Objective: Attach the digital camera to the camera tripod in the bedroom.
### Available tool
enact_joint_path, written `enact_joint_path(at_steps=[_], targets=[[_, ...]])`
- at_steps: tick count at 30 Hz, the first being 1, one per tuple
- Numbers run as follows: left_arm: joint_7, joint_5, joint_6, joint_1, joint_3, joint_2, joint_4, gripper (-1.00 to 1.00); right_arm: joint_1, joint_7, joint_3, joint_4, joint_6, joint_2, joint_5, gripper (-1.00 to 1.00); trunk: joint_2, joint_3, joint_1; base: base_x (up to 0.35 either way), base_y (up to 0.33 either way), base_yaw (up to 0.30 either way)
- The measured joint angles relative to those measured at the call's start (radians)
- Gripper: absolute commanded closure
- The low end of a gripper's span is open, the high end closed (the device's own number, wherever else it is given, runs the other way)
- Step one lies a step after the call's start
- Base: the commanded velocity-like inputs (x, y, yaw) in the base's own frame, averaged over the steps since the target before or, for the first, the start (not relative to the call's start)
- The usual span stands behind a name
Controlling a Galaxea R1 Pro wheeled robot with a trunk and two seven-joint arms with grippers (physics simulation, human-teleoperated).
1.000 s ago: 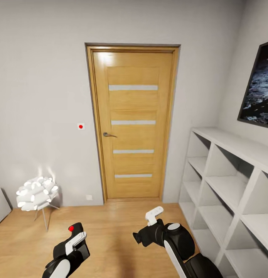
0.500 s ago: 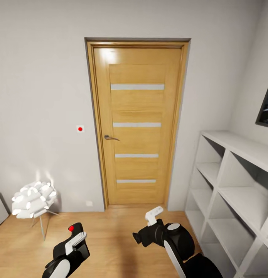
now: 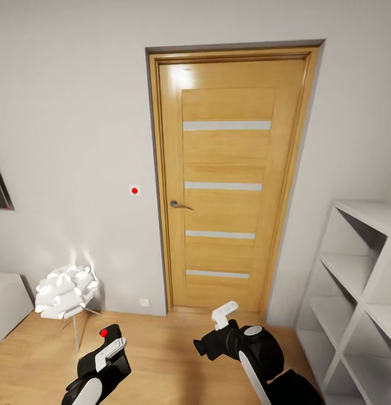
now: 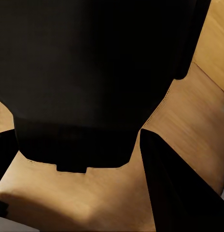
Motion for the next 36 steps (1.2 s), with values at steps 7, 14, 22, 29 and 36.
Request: enact_joint_path(at_steps=[7, 14, 22, 29, 36], targets=[[0.001, 0.0, 0.0, 0.0, 0.0, 0.0, 0.0, 1.0, 0.001, 0.0, 0.001, 0.0, 0.0, 0.0, 0.0, -1.0, 0.0, 0.0, 0.0, 0.327, 0.0, 0.242], [0.001, 0.0, 0.0, 0.0, 0.0, 0.0, 0.0, 1.0, 0.002, 0.0, 0.002, 0.0, 0.0, 0.0, 0.0, -1.0, 0.0, 0.0, 0.0, 0.327, 0.0, 0.243], [0.001, 0.0, 0.0, 0.0, 0.0, 0.0, 0.0, 1.0, 0.003, 0.0, 0.004, 0.0, -0.003, 0.0, 0.0, -1.0, 0.0, 0.0, 0.0, 0.324, 0.0, 0.244], [0.003, 0.0, 0.0, 0.0, 0.0, 0.0, 0.0, 1.0, 0.004, 0.0, 0.005, 0.0, -0.005, 0.0, 0.0, -1.0, 0.0, 0.0, 0.0, 0.17, 0.0, 0.245], [0.003, 0.0, 0.0, 0.0, 0.0, 0.001, 0.0, 1.0, 0.005, 0.0, 0.007, 0.0, -0.005, 0.0, 0.0, -1.0, 0.0, 0.0, 0.0, 0.043, 0.0, 0.245]])
